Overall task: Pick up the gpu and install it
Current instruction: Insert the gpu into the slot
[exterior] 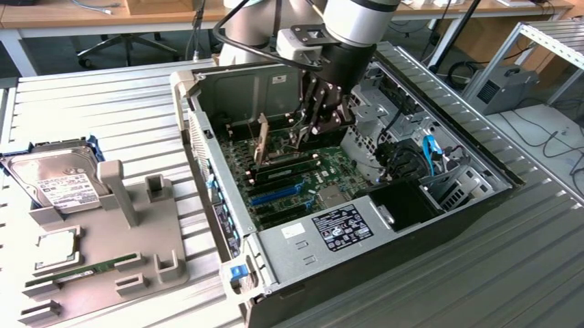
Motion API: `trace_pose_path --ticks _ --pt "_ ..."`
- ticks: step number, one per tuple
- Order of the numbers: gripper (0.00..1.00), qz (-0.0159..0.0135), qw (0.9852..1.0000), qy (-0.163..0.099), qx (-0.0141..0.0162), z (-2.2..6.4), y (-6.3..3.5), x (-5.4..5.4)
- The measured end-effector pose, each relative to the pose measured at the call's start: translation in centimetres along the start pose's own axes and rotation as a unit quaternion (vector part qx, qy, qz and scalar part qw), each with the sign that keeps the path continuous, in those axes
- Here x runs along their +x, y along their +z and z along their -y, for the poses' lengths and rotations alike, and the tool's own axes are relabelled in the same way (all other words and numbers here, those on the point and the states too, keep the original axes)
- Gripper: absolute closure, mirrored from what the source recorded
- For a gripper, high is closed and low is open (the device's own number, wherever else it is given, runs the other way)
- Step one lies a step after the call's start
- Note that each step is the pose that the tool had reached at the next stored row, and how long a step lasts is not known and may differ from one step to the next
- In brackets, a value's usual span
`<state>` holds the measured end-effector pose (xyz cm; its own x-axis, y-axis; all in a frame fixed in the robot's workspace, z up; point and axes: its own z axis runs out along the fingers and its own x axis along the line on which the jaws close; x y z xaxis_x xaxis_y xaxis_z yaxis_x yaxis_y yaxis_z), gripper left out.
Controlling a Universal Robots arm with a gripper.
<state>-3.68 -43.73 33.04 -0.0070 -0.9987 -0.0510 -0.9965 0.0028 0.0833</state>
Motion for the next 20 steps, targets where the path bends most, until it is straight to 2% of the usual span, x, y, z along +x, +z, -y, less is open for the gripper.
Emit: trace_pose_path --ticks 20 --pt "0.74 0.0001 1.0 0.0 0.0 -0.33 0.14 0.28"
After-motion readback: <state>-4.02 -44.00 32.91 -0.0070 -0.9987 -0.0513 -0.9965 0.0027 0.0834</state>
